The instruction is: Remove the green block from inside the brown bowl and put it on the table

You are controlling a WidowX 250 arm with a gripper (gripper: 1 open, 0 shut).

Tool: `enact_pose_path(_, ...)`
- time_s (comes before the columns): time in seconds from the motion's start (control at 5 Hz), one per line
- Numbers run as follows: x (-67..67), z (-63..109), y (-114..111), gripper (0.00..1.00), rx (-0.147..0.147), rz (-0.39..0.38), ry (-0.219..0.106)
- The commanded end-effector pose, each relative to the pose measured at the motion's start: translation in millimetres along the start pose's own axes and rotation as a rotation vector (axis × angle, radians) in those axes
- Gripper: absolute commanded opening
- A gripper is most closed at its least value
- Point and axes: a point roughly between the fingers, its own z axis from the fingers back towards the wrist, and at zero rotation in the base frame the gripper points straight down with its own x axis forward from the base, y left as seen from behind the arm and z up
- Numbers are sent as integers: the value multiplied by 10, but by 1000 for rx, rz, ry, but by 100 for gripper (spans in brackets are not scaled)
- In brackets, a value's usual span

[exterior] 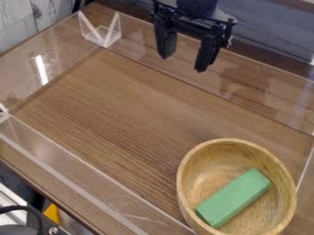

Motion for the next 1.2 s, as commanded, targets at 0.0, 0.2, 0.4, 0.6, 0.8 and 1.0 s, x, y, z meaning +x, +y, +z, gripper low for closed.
enact_pose_path(0.0,-94,65,-84,100,-6,-13,10)
enact_pose_path(0.2,-318,82,-338,100,-13,-93,37)
enact_pose_path(0.4,-496,9,-840,100,-17,-281,64)
enact_pose_path(0.6,-671,-144,-1347,100,-12,-461,82)
enact_pose_path(0.8,-843,-344,-1466,100,-2,-587,90)
enact_pose_path(1.0,-851,-412,-1477,100,12,-659,64)
